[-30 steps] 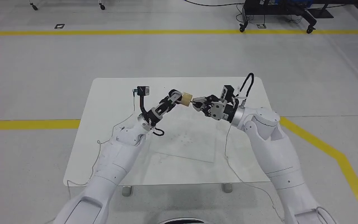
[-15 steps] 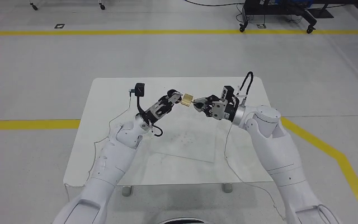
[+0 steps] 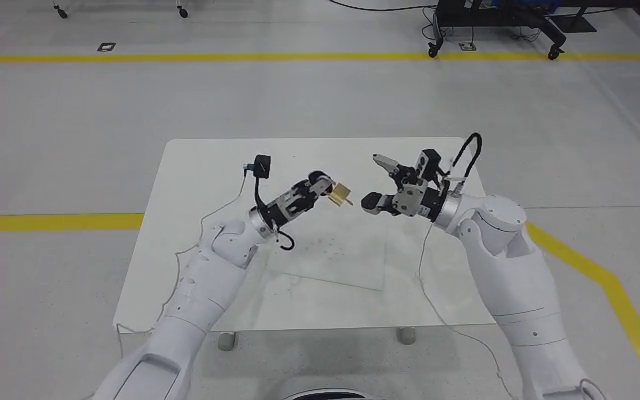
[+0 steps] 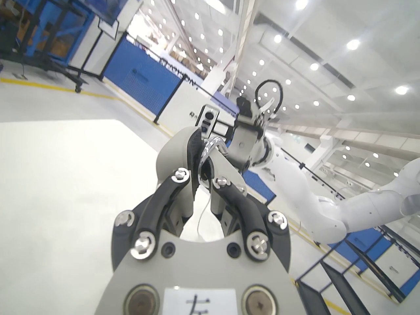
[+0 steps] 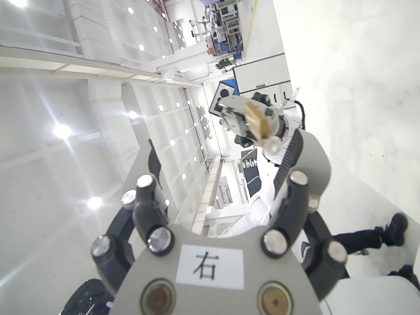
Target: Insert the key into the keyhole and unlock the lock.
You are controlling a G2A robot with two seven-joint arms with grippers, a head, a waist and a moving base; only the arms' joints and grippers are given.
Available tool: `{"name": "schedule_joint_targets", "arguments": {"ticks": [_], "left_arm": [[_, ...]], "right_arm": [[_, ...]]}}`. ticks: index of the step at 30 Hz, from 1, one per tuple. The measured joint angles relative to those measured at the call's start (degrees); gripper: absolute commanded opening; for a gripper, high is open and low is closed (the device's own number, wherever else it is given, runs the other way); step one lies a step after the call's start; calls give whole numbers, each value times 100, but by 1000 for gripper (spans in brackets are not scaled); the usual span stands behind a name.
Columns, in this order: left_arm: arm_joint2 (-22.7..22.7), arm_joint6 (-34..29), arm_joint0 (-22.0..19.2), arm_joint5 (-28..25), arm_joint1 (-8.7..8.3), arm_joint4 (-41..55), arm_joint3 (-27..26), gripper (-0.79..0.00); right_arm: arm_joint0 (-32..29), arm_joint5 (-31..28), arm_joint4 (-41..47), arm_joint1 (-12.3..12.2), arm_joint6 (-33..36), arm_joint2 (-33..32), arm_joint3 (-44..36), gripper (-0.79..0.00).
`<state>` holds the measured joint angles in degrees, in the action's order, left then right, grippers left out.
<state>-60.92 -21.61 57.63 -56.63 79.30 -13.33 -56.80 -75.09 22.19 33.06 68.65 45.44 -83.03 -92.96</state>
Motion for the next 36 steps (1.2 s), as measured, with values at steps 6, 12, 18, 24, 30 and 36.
{"name": "schedule_joint_targets", "arguments": {"ticks": [6, 12, 18, 24, 30, 36], "left_arm": [[5, -1270, -36, 494, -173, -405, -371, -785], [142, -1892, 33, 1737, -306, -2115, -893, -785], [392, -2089, 175, 2382, -326, -2906, -1279, -62], [182, -2124, 351, 2548, -413, -2777, -1596, 0], [-292, -2053, 725, 2647, -568, -2698, -2115, 0], [-1101, -1835, 1033, 2518, -758, -2434, -2465, 0]], "right_arm": [[-80, -97, -43, -12, -87, -105, -75, 0], [-80, -99, -43, -12, -89, -107, -75, 0], [-80, -100, -43, -12, -89, -107, -75, 0], [-80, -100, -43, -12, -89, -107, -75, 0], [-80, -100, -43, -12, -89, -107, -75, 0], [-80, -99, -43, -12, -89, -107, -75, 0]]}}
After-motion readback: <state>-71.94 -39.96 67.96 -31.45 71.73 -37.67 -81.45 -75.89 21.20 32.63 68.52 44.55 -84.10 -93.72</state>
